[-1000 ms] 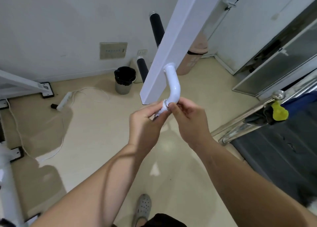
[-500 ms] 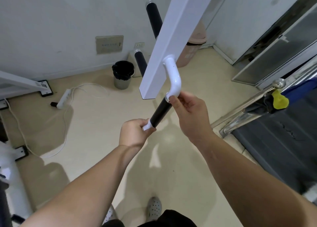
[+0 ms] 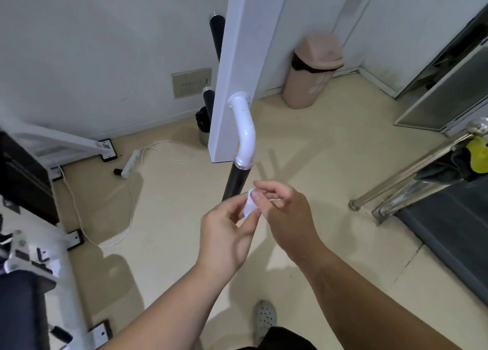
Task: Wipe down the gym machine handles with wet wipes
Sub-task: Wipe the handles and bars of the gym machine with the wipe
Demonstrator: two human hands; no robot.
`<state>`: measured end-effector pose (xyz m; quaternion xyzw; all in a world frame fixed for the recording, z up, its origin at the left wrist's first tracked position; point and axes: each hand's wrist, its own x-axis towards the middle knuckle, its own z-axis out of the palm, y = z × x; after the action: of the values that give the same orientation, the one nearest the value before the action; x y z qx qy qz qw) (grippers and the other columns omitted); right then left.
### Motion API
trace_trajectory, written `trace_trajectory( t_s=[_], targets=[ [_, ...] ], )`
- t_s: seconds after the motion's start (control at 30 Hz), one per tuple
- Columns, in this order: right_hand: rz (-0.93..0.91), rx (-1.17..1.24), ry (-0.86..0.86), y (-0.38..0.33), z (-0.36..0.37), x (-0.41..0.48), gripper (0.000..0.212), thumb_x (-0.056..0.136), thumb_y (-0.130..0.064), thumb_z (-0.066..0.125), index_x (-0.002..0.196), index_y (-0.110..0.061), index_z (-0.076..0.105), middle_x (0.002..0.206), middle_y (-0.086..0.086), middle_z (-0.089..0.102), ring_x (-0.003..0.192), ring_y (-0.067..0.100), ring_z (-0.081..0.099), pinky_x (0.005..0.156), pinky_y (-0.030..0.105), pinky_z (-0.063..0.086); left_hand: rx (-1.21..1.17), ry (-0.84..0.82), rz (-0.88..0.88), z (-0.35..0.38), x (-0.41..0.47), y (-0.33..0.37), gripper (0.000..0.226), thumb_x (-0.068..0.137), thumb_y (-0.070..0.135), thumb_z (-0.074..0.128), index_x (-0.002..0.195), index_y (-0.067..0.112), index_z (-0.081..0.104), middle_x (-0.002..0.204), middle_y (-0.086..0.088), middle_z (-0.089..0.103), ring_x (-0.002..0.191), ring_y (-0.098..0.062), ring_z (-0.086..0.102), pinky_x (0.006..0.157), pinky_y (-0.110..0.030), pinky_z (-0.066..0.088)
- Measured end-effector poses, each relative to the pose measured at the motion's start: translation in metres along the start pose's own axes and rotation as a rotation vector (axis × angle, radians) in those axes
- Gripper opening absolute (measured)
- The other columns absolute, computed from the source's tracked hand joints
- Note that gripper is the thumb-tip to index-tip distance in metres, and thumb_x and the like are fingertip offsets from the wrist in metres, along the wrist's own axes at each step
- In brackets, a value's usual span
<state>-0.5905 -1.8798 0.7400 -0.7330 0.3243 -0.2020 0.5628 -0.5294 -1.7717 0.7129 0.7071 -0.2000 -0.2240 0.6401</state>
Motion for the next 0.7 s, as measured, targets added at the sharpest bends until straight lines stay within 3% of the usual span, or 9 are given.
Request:
trace_trajectory(
  t_s=[0.07,0.17,0.27,0.3,0.4,0.57,0.7],
  targets=[
    [0.014,-0.014,0.005,0.014,-0.01,0.008,0.026,0.078,-0.037,0.076,0.103,-0.027,0.074,0.099,-0.001,0.073,0.089,0.008,0.068,0.08,0.026,0.054,0.021,0.085,0.02,0.009,0.004,0.003,0.021,0.093,0.016,0.072,0.103,0.033,0.077,0.088,0.02,0.076,0.085,0.0,0.07,0.074,-0.011,0.049],
    [0.032,0.061,-0.084,0.028,-0.026,0.024,0.034,0.074,-0.046,0.077,0.102,-0.026,0.075,0.094,-0.001,0.076,0.092,0.014,0.071,0.087,0.044,0.058,0.059,0.224,0.027,0.029,0.008,0.012,0.01,0.091,0.013,0.073,0.094,0.023,0.077,0.08,0.016,0.075,0.077,-0.001,0.07,0.068,-0.008,0.047],
    [0.018,0.178,-0.257,0.037,-0.045,0.044,0.013,0.086,-0.029,0.073,0.095,-0.019,0.076,0.092,0.005,0.078,0.094,0.029,0.073,0.089,0.055,0.057,0.073,0.299,0.012,0.059,0.012,0.019,0.008,0.09,0.006,0.072,0.087,0.014,0.074,0.077,0.013,0.074,0.072,0.003,0.07,0.064,-0.005,0.046],
    [0.005,0.197,-0.299,0.04,-0.053,0.051,0.006,0.089,-0.02,0.071,0.092,-0.018,0.077,0.091,0.006,0.078,0.094,0.03,0.073,0.09,0.055,0.057,0.101,0.321,0.013,0.07,0.013,0.019,0.009,0.09,0.008,0.072,0.087,0.016,0.073,0.077,0.014,0.074,0.073,0.003,0.07,0.064,-0.006,0.047],
    [-0.021,0.142,-0.389,0.051,-0.082,0.074,0.016,0.09,-0.008,0.067,0.085,-0.019,0.077,0.084,0.004,0.077,0.089,0.027,0.073,0.091,0.053,0.056,0.186,0.375,-0.016,0.106,0.018,0.019,0.011,0.091,0.014,0.073,0.087,0.025,0.074,0.08,0.019,0.075,0.081,0.002,0.071,0.071,-0.009,0.051],
    [-0.043,0.097,-0.421,0.054,-0.137,0.12,0.012,0.092,-0.023,0.069,0.081,-0.023,0.074,0.082,-0.002,0.075,0.084,0.018,0.071,0.083,0.046,0.058,0.195,0.35,-0.061,0.172,0.04,0.038,0.021,0.098,0.018,0.062,0.107,0.03,0.076,0.098,0.018,0.076,0.098,-0.003,0.07,0.088,-0.026,0.056],
    [-0.108,0.157,-0.432,0.035,-0.168,0.157,0.007,0.091,-0.025,0.071,0.085,-0.026,0.076,0.084,-0.006,0.076,0.082,0.011,0.072,0.076,0.029,0.057,0.19,0.35,-0.103,0.201,0.07,0.067,0.037,0.093,0.003,0.047,0.095,0.025,0.076,0.097,0.01,0.077,0.095,-0.024,0.068,0.088,-0.047,0.055]
  ],
)
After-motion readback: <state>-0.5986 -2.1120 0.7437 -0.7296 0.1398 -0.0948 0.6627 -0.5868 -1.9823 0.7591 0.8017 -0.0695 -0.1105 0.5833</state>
